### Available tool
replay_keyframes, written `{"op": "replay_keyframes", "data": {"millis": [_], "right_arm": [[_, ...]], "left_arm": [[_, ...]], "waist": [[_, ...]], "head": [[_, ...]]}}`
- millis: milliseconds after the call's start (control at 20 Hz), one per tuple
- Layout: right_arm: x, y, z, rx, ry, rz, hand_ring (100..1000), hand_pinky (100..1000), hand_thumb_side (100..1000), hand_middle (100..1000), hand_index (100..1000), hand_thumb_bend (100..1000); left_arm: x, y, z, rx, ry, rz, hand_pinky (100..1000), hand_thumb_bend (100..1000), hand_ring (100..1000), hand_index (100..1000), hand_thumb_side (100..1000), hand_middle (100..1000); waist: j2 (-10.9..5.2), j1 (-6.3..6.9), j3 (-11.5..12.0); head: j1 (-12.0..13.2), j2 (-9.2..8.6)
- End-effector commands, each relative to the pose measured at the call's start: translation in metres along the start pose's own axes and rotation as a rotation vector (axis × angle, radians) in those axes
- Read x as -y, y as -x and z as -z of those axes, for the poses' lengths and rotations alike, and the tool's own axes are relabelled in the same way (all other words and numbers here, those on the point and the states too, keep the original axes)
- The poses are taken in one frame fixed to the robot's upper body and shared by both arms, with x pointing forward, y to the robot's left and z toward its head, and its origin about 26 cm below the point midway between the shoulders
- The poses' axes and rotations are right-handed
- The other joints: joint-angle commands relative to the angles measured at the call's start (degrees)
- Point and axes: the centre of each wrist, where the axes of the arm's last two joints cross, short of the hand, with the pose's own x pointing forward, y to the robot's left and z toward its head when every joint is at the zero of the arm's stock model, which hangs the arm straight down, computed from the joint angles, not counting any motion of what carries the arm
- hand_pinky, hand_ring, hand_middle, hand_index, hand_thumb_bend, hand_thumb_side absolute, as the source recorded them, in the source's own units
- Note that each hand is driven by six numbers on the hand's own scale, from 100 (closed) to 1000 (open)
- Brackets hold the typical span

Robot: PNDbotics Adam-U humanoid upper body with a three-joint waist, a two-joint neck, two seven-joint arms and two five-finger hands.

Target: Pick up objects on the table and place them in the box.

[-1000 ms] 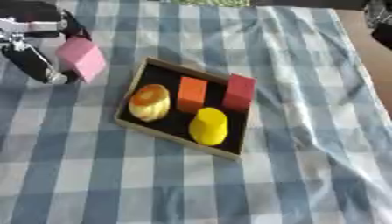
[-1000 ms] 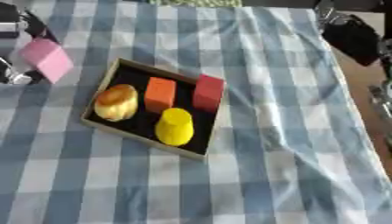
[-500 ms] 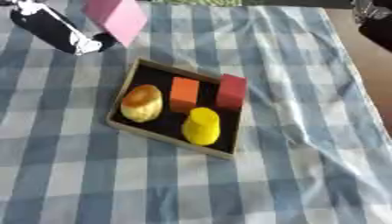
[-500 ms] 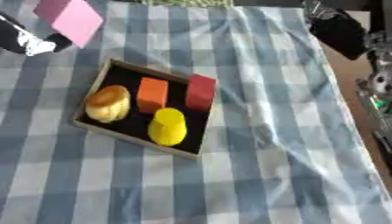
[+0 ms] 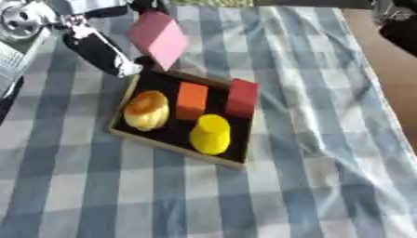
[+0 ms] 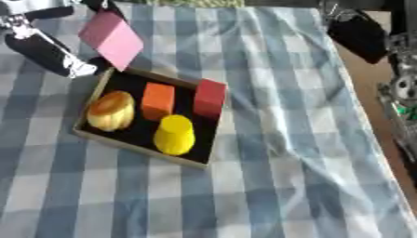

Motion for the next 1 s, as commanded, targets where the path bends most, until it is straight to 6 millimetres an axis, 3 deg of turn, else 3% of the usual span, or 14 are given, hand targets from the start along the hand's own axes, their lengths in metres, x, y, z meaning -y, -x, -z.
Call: {"op": "replay_keyframes", "data": {"millis": [50, 350, 700, 850, 1000], "right_arm": [[0.006, -0.008, 0.004, 0.036, 0.014, -0.002, 753, 803, 353, 541, 700, 241], [0.005, -0.007, 0.004, 0.033, 0.010, 0.005, 753, 803, 354, 540, 700, 239], [0.004, -0.005, 0.002, 0.024, 0.011, 0.005, 754, 803, 356, 539, 700, 239], [0.004, -0.005, 0.002, 0.023, 0.011, 0.006, 754, 803, 356, 539, 700, 238], [0.004, -0.005, 0.002, 0.024, 0.012, 0.006, 754, 803, 355, 538, 700, 239]], "left_arm": [[-0.004, 0.005, 0.000, -0.024, -0.018, 0.017, 819, 265, 703, 703, 100, 594], [0.004, 0.004, 0.007, -0.006, 0.008, 0.012, 824, 280, 710, 717, 100, 605], [0.026, 0.009, 0.019, 0.012, 0.144, -0.002, 873, 405, 815, 861, 100, 772], [0.030, 0.012, 0.020, -0.010, 0.185, 0.028, 918, 510, 873, 910, 188, 840], [0.033, 0.016, 0.020, -0.030, 0.208, 0.054, 933, 541, 894, 930, 232, 868]], "waist": [[-1.84, 0.79, -0.1], [-1.82, 0.62, 0.0], [-1.79, 0.69, -0.3], [-1.79, 0.77, -0.3], [-1.82, 0.80, -0.3]], "head": [[-0.2, -0.29], [0.0, -0.32], [0.1, -0.13], [0.0, -0.19], [-0.1, -0.19]]}}
